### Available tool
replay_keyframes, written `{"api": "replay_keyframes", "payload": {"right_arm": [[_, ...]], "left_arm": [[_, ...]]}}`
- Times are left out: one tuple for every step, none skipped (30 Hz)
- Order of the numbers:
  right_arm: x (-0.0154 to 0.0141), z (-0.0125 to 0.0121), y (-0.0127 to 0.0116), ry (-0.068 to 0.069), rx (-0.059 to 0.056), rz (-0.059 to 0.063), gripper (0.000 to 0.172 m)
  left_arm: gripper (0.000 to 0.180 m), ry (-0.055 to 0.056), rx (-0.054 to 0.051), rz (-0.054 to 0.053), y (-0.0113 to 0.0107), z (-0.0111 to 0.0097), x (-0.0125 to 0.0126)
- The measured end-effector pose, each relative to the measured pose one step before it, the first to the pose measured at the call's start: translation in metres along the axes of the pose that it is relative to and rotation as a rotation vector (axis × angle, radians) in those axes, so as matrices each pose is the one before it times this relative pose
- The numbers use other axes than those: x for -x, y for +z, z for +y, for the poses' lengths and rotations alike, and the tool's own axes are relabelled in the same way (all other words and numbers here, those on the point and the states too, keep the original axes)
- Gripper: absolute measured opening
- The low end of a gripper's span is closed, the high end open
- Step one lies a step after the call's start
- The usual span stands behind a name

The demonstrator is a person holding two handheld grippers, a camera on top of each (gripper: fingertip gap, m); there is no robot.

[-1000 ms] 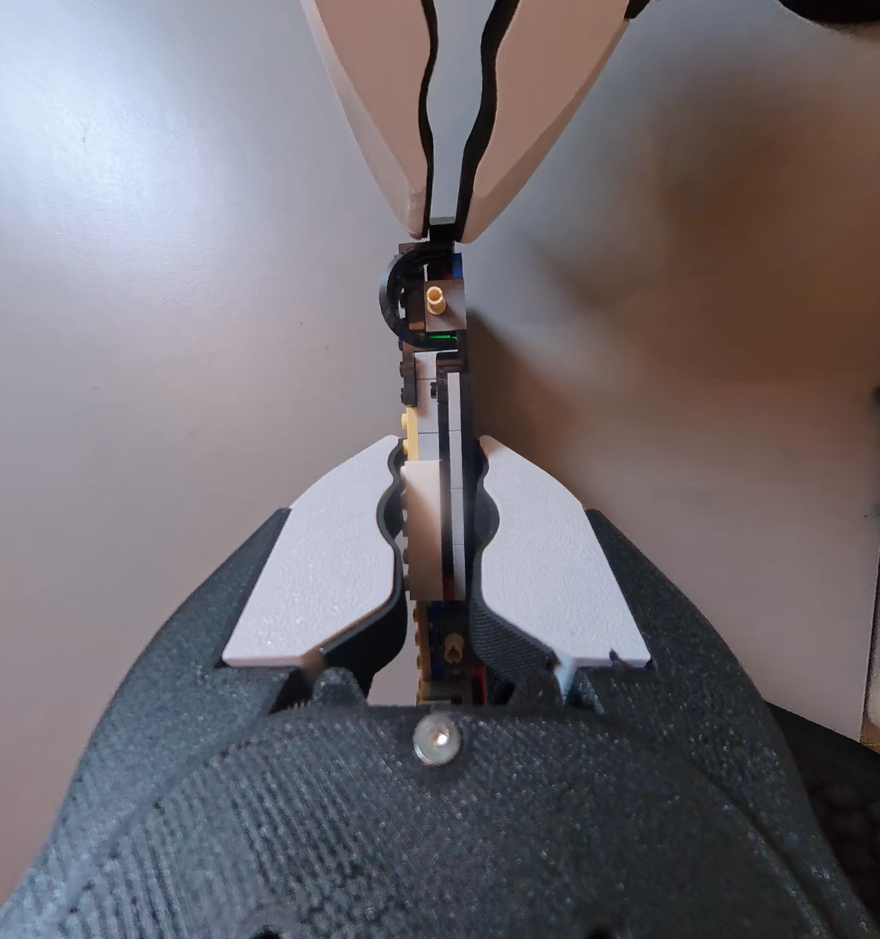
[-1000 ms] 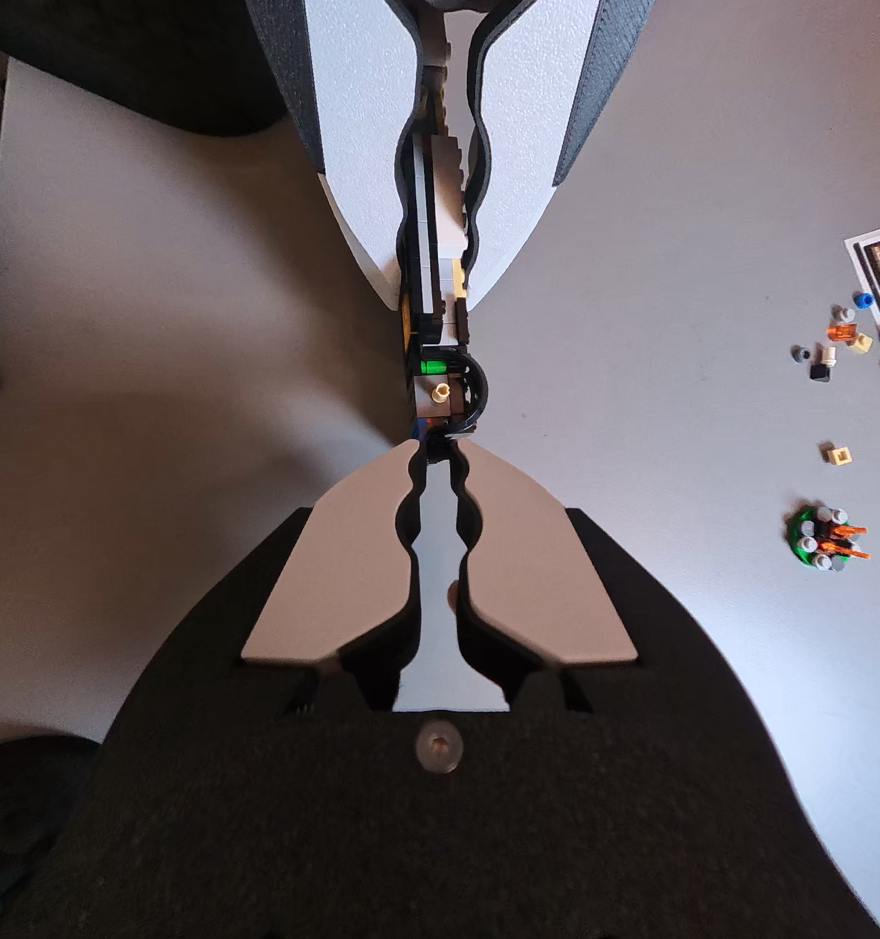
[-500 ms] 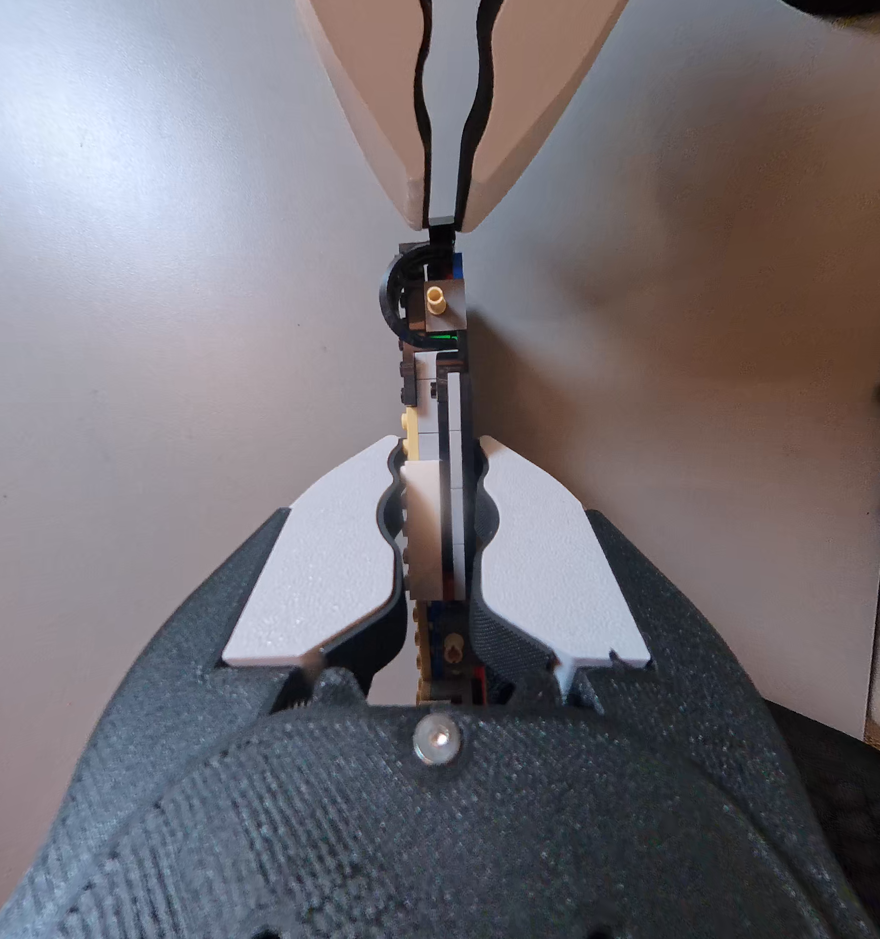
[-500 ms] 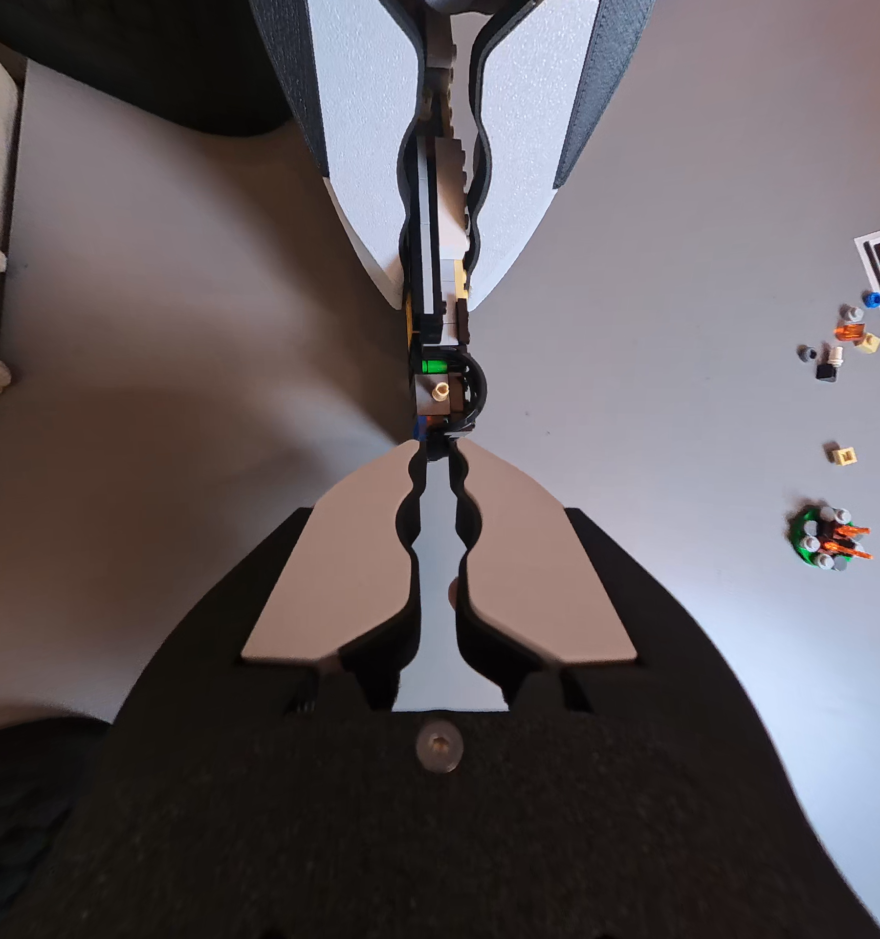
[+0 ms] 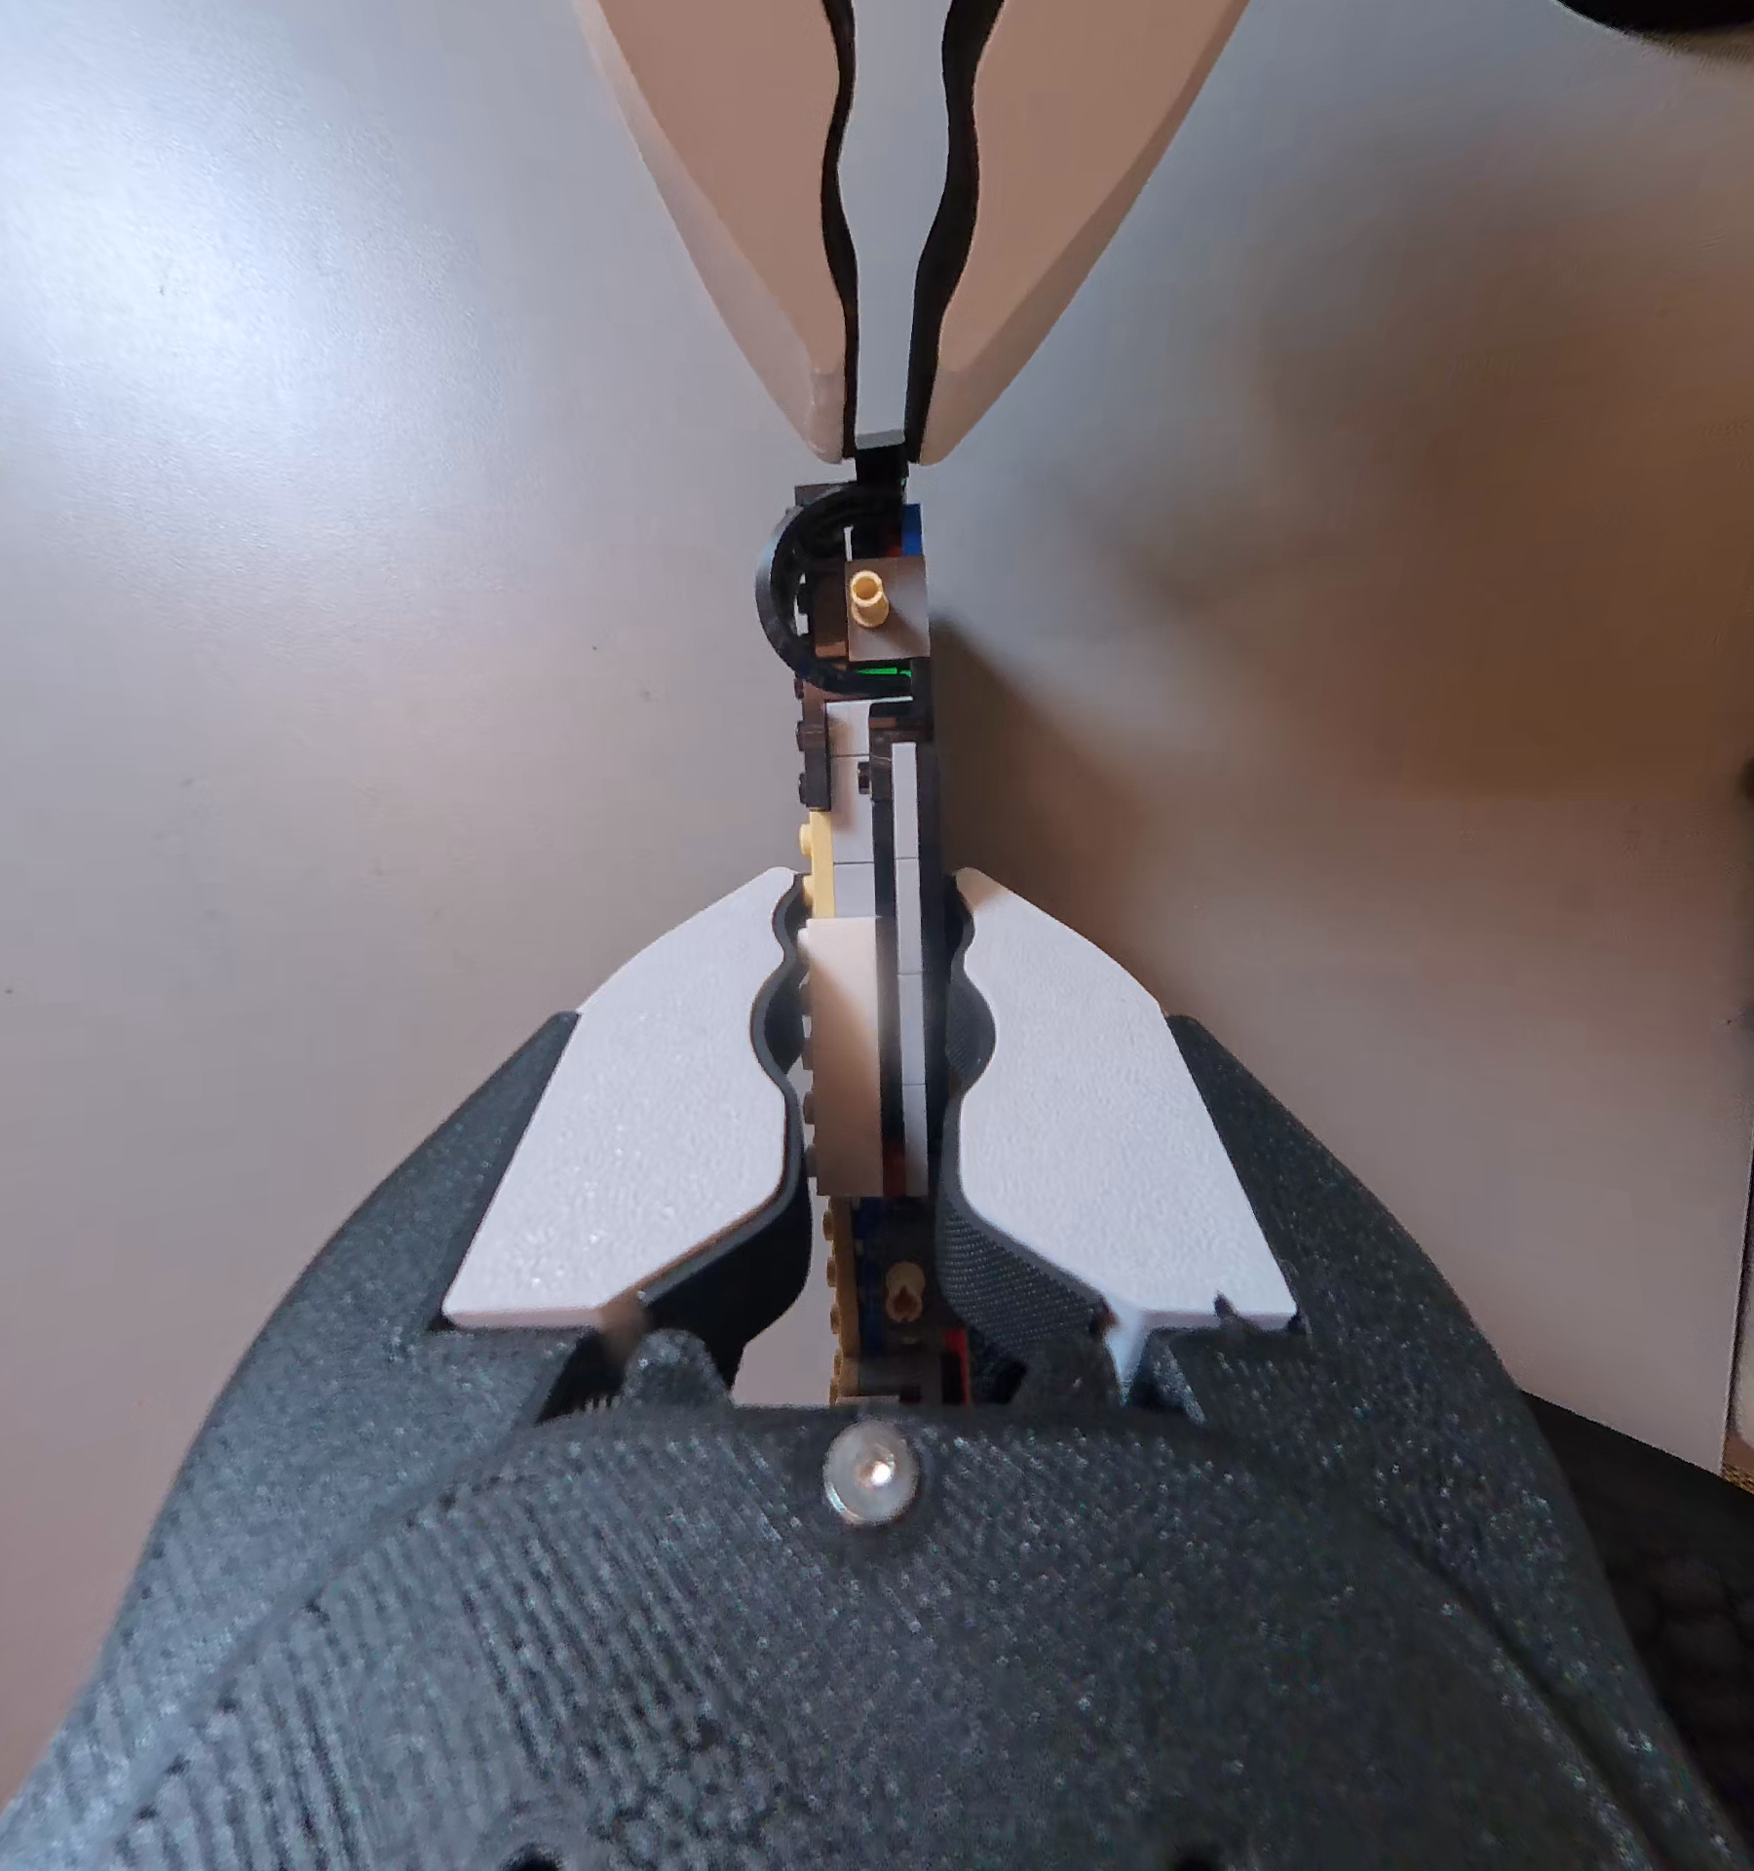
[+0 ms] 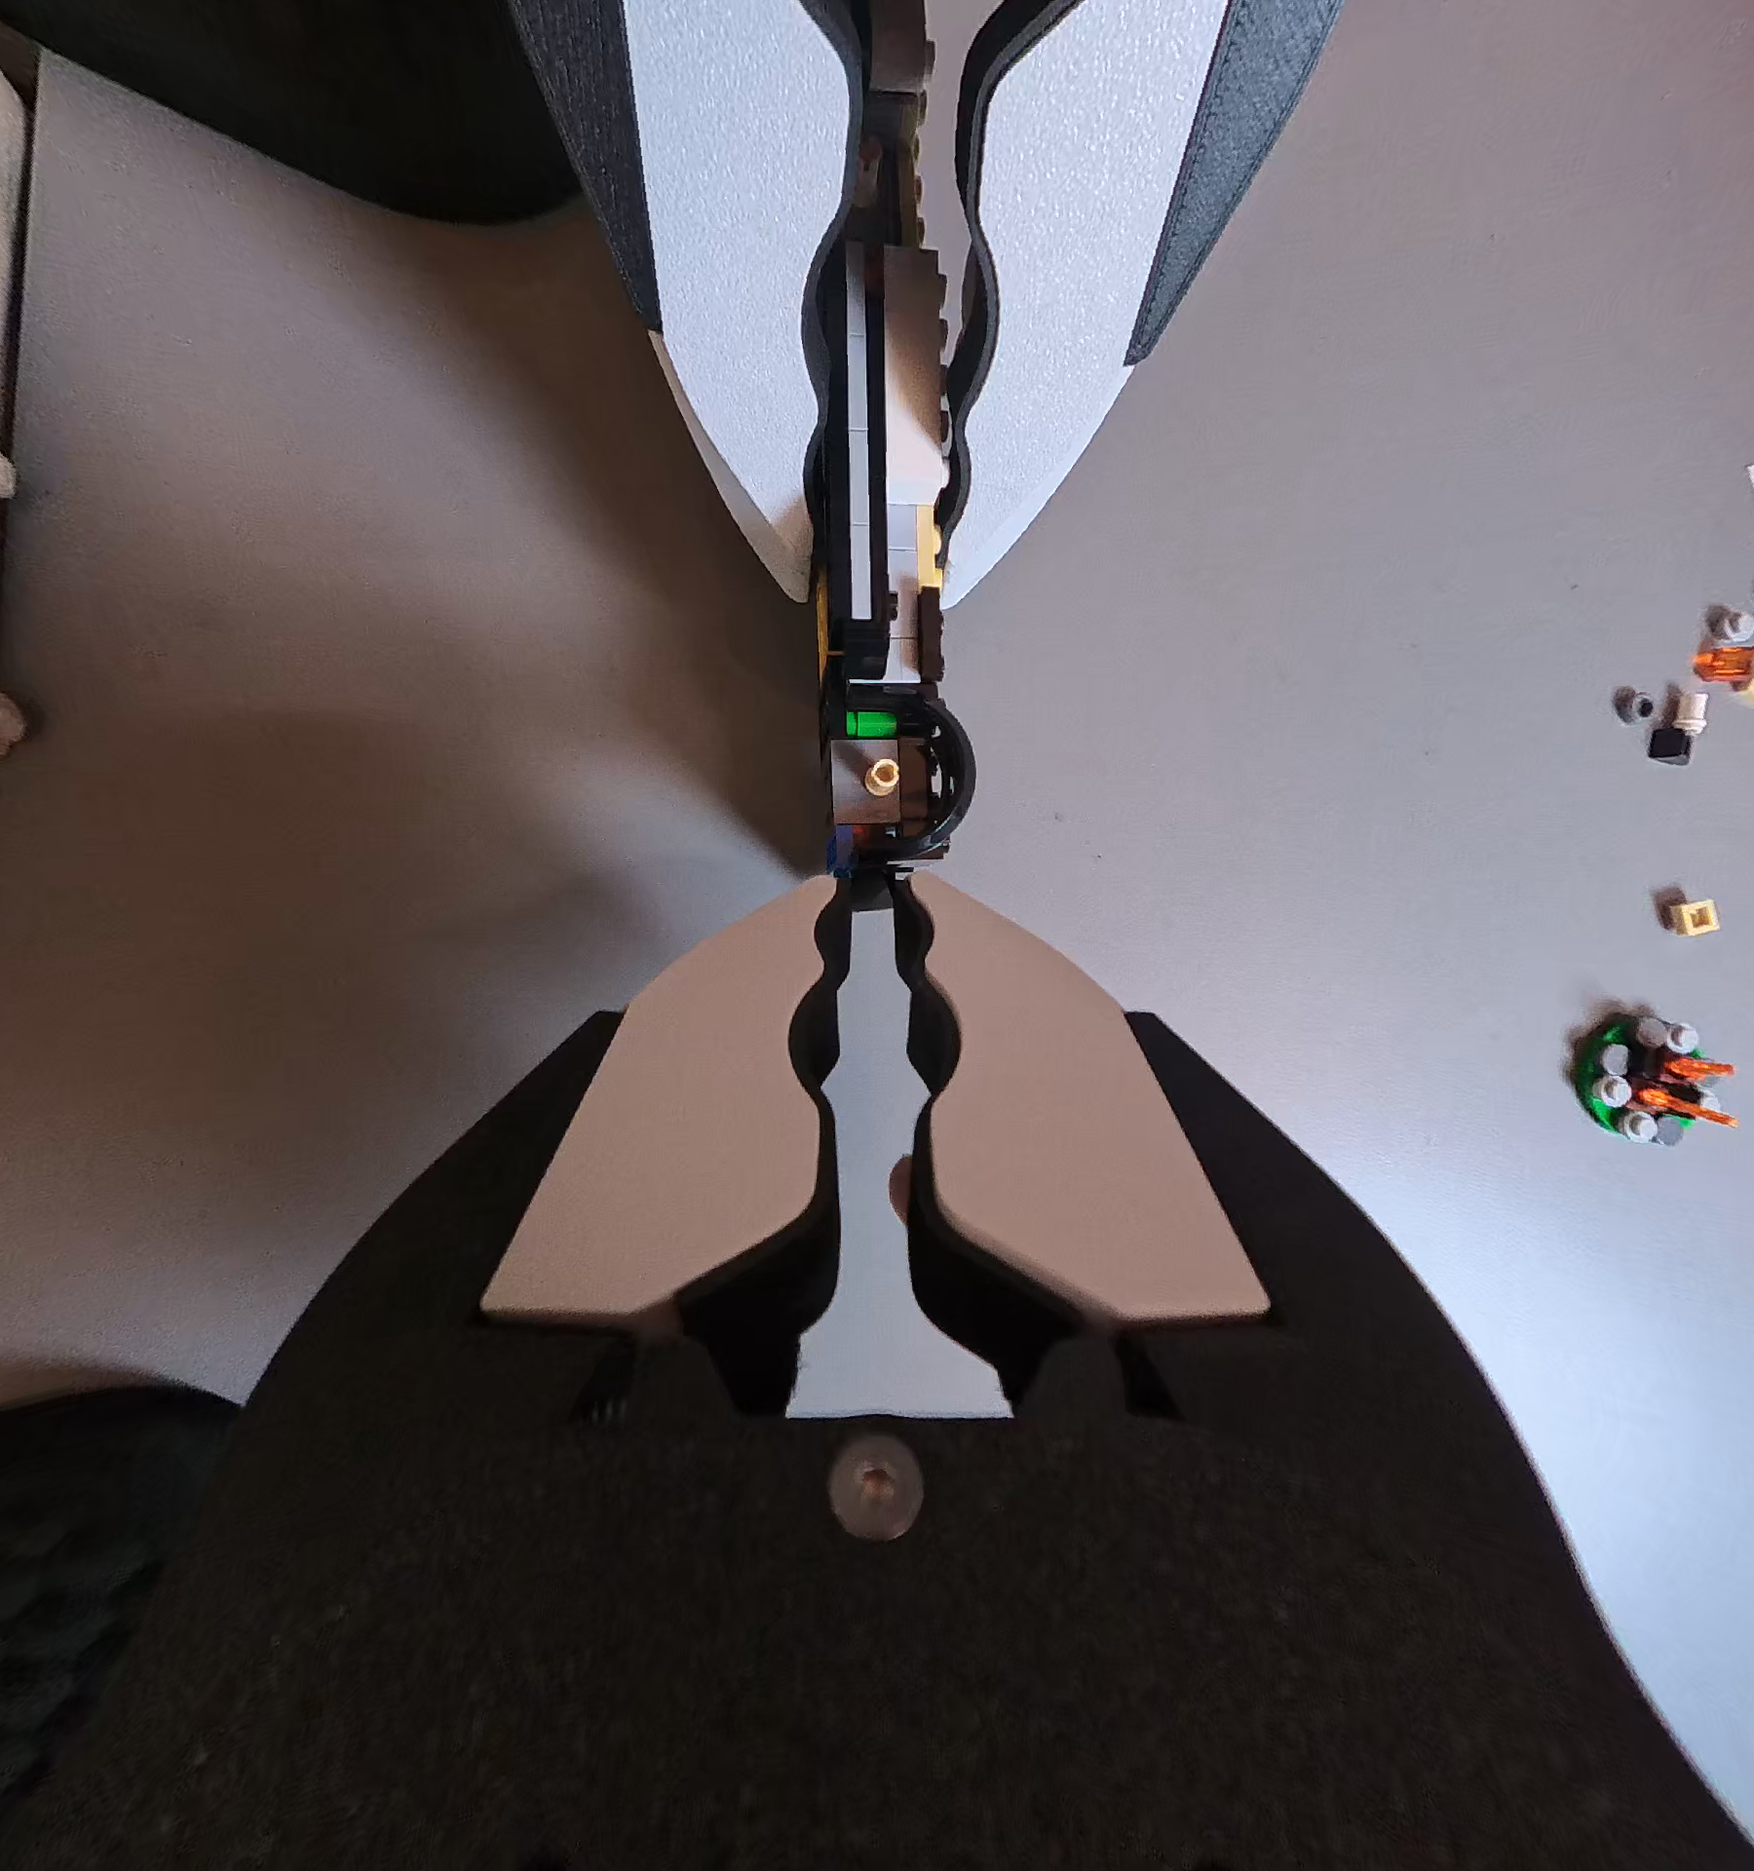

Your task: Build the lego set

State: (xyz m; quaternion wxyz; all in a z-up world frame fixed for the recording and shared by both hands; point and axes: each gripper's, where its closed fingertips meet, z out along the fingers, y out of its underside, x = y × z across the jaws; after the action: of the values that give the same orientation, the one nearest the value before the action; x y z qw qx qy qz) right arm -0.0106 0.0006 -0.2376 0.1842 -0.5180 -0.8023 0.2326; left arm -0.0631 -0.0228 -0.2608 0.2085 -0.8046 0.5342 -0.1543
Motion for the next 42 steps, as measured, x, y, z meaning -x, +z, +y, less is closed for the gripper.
{"api": "replay_keyframes", "payload": {"right_arm": [[-0.00009, -0.00012, -0.00005, -0.0024, 0.0009, 0.0028, 0.008], [0.00008, -0.00015, 0.00005, -0.0036, 0.0002, 0.0026, 0.008], [0.00019, 0.00014, 0.00036, -0.0032, 0.0010, 0.0012, 0.008], [0.00047, 0.00048, 0.00053, -0.0026, 0.0026, -0.0015, 0.008], [0.00038, 0.00012, 0.00014, 0.0003, -0.0014, -0.0027, 0.010], [-0.00009, -0.00063, -0.00050, 0.0049, -0.0072, -0.0018, 0.010], [-0.00049, -0.00068, -0.00129, 0.0069, -0.0073, -0.0015, 0.011], [-0.00101, -0.00004, -0.00181, 0.0051, -0.0034, 0.0024, 0.011], [-0.00144, 0.00040, -0.00224, 0.0018, -0.0016, 0.0075, 0.012], [-0.00106, 0.00073, -0.00237, 0.0010, -0.0012, 0.0066, 0.012], [-0.00032, 0.00092, -0.00231, 0.0032, -0.0026, 0.0039, 0.012], [-0.00011, 0.00065, -0.00185, 0.0052, -0.0062, 0.0044, 0.011], [0.00042, 0.00056, -0.00112, 0.0067, -0.0087, 0.0018, 0.011], [0.00107, 0.00055, -0.00063, 0.0082, -0.0080, -0.0027, 0.011], [0.00095, 0.00043, -0.00015, 0.0060, -0.0065, -0.0015, 0.011], [0.00039, 0.00059, 0.00012, 0.0013, -0.0054, 0.0022, 0.011], [0.00044, 0.00032, 0.00035, -0.0002, -0.0041, 0.0011, 0.011], [0.00010, -0.00006, 0.00056, 0.0014, -0.0039, 0.0007, 0.011], [-0.00002, -0.00037, 0.00069, 0.0015, -0.0036, 0.0006, 0.011], [0.00004, -0.00066, 0.00057, 0.0004, -0.0025, -0.0007, 0.011], [0.00017, -0.00096, 0.00069, -0.0021, -0.0020, -0.0017, 0.011], [-0.00002, -0.00121, 0.00050, -0.0041, -0.0023, -0.0008, 0.011], [-0.00059, -0.00112, 0.00058, -0.0040, -0.0020, 0.0020, 0.011], [-0.00029, -0.00085, 0.00070, -0.0033, 0.0000, -0.0012, 0.011], [0.00019, -0.00050, 0.00086, -0.0017, 0.0013, -0.0056, 0.011], [0.00014, -0.00018, 0.00102, -0.0013, 0.0023, -0.0049, 0.012], [0.00008, 0.00041, 0.00130, -0.0029, 0.0063, -0.0037, 0.012], [0.00024, 0.00068, 0.00136, -0.0039, 0.0078, -0.0047, 0.011], [0.00018, 0.00013, 0.00130, -0.0033, 0.0047, -0.0031, 0.011], [0.00000, -0.00021, 0.00101, -0.0025, 0.0033, -0.0018, 0.011], [0.00029, -0.00017, 0.00089, -0.0022, 0.0046, -0.0043, 0.010], [0.00053, -0.00020, 0.00054, -0.0022, 0.0055, -0.0053, 0.008], [0.00017, 0.00010, 0.00022, -0.0017, 0.0067, -0.0031, 0.008], [-0.00010, 0.00017, 0.00010, 0.0014, 0.0083, -0.0031, 0.008], [-0.00006, 0.00014, 0.00015, 0.0043, 0.0099, -0.0028, 0.008], [0.00007, 0.00019, 0.00008, -0.0001, 0.0111, -0.0007, 0.008], [0.00003, 0.00025, 0.00013, -0.0043, 0.0119, 0.0012, 0.008], [-0.00015, 0.00018, 0.00017, -0.0041, 0.0124, 0.0013, 0.008], [-0.00018, 0.00027, 0.00011, 0.0000, 0.0121, -0.0007, 0.008], [-0.00031, 0.00027, 0.00009, 0.0032, 0.0106, -0.0022, 0.008], [-0.00044, 0.00019, 0.00034, 0.0050, 0.0081, -0.0012, 0.008], [-0.00010, 0.00041, 0.00078, 0.0070, 0.0081, -0.0019, 0.008]], "left_arm": [[0.024, -0.0008, -0.0001, 0.0003, -0.00001, 0.00000, 0.00012], [0.024, 0.0001, 0.0000, -0.0001, -0.00002, 0.00003, -0.00007], [0.024, 0.0012, 0.0000, -0.0007, 0.00002, -0.00002, -0.00004], [0.024, 0.0006, 0.0000, 0.0000, 0.00003, -0.00004, -0.00009], [0.024, 0.0002, 0.0001, 0.0003, 0.00000, 0.00001, -0.00002], [0.024, -0.0003, 0.0000, 0.0000, -0.00009, -0.00005, -0.00003], [0.024, 0.0012, 0.0000, -0.0004, 0.00001, -0.00001, -0.00009], [0.024, 0.0010, 0.0002, 0.0002, 0.00001, -0.00001, -0.00009], [0.024, 0.0002, -0.0001, 0.0007, 0.00001, -0.00002, -0.00007], [0.024, -0.0006, -0.0001, 0.0005, -0.00002, 0.00003, 0.00001], [0.024, 0.0004, 0.0000, -0.0002, 0.00000, 0.00000, 0.00005], [0.024, 0.0000, 0.0001, 0.0001, 0.00004, -0.00006, -0.00005], [0.024, -0.0003, -0.0002, 0.0005, 0.00007, 0.00007, 0.00005], [0.024, -0.0004, 0.0000, 0.0002, 0.00000, 0.00000, -0.00005], [0.024, 0.0004, 0.0002, -0.0004, 0.00003, -0.00005, 0.00004], [0.024, 0.0002, -0.0001, 0.0000, 0.00001, -0.00001, 0.00002], [0.024, -0.0005, -0.0001, 0.0006, -0.00002, 0.00003, 0.00003], [0.024, -0.0003, 0.0000, 0.0002, 0.00000, 0.00000, -0.00005], [0.024, 0.0005, 0.0000, -0.0001, 0.00000, 0.00001, 0.00005], [0.024, -0.0001, -0.0001, 0.0002, 0.00001, -0.00001, -0.00003], [0.024, 0.0004, -0.0002, 0.0003, 0.00001, -0.00002, -0.00001], [0.024, -0.0004, 0.0001, 0.0007, 0.00012, -0.00001, 0.00007], [0.024, -0.0005, 0.0001, 0.0006, 0.00001, -0.00002, -0.00002], [0.024, 0.0005, -0.0001, -0.0003, -0.00001, 0.00002, -0.00001], [0.024, 0.0004, 0.0002, -0.0008, 0.00000, 0.00002, -0.00009], [0.024, 0.0008, 0.0003, -0.0007, 0.00001, 0.00000, 0.00002], [0.024, -0.0002, 0.0000, 0.0000, 0.00000, 0.00001, -0.00002], [0.024, -0.0004, -0.0001, 0.0003, 0.00003, -0.00005, 0.00003], [0.024, 0.0003, 0.0001, 0.0000, 0.00007, 0.00009, -0.00007], [0.024, 0.0000, 0.0002, -0.0001, 0.00003, -0.00005, -0.00003], [0.024, -0.0002, 0.0001, -0.0001, -0.00001, 0.00002, 0.00000], [0.024, 0.0000, 0.0000, -0.0001, 0.00000, 0.00000, 0.00001], [0.024, 0.0000, 0.0001, 0.0003, 0.00008, 0.00007, -0.00003], [0.024, -0.0005, 0.0003, 0.0000, 0.00000, 0.00000, 0.00006], [0.024, -0.0003, 0.0001, 0.0001, -0.00001, 0.00001, -0.00004], [0.024, 0.0005, 0.0003, -0.0003, 0.00010, 0.00004, -0.00005], [0.024, 0.0012, 0.0003, -0.0008, 0.00005, -0.00008, 0.00002], [0.024, 0.0008, 0.0004, -0.0006, -0.00004, 0.00008, 0.00004], [0.024, -0.0019, 0.0001, 0.0014, 0.00008, 0.00004, -0.00001], [0.024, -0.0012, -0.0003, 0.0018, -0.00002, 0.00002, 0.00004], [0.024, -0.0029, -0.0002, 0.0023, 0.00002, -0.00007, 0.00012], [0.024, -0.0056, -0.0001, 0.0029, 0.00002, 0.00011, 0.00002]]}}
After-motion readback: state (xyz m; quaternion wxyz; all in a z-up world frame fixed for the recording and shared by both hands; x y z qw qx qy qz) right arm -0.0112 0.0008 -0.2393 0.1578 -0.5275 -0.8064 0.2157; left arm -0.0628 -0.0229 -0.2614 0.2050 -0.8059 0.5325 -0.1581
